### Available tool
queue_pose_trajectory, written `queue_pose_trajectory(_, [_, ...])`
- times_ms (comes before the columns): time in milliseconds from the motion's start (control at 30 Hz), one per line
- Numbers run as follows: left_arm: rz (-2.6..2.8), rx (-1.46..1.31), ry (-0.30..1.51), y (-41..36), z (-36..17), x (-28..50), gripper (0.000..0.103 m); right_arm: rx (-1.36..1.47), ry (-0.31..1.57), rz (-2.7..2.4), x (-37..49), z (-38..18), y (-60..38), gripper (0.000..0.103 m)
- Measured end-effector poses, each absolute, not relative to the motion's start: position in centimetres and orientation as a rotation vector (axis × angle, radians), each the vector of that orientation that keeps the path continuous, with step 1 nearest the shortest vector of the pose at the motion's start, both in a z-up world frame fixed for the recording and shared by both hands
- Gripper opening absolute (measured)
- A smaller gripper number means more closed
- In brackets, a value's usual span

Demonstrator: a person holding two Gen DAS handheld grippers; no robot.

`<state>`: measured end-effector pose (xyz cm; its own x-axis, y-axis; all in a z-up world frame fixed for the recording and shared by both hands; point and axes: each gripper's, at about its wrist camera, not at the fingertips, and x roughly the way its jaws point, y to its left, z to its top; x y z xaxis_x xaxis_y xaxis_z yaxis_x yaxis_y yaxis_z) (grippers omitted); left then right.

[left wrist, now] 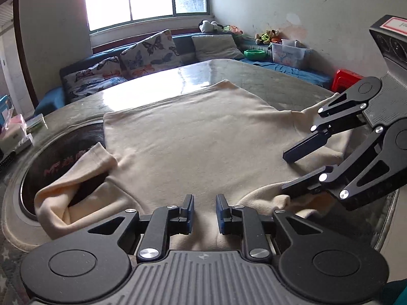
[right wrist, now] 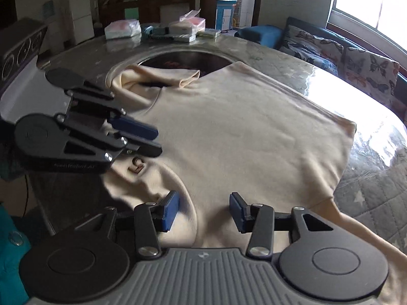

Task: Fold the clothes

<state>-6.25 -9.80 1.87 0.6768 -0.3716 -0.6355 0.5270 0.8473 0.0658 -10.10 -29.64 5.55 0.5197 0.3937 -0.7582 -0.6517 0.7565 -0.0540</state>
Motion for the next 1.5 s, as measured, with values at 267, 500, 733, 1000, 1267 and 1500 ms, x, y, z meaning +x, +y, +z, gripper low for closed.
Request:
queue_pose_trajectory(267, [-0.319,0.253,0.562,-6.8,4.3,-3.3,0.03,-0.311,0.804,0.655,-9.2,5.8,-28.9,0.045])
queue_pose_trajectory(500, [-0.233,0.384,0.575,-6.4,2.6,0.2,0.039,-0.296,0.824,0.665,-8.9,5.1,-28.7,0.048])
queue_pose_trajectory(733, [-0.27,0.402,0.615,-6.8,0.7,1.9,0.038,-0.296,0.828,0.668,-8.8,5.1,-28.7,0.049])
queue_pose_trajectory(1000, [-0.205,0.239,0.576,-3.0,2.9,2.3,0.005,-0.313,0.836,0.667,-8.7,5.2,-28.6,0.05])
queue_pose_trajectory(1267, [0.051,0.013,0.541,6.9,5.9,1.8,0.004,-0.366,0.834,0.666,-8.6,6.0,-27.9,0.05])
queue_pose_trajectory(1500, [0.173,-0.068,0.581,11.9,4.4,-1.1,0.004,-0.412,0.794,0.685,-6.8,7.9,-26.0,0.049])
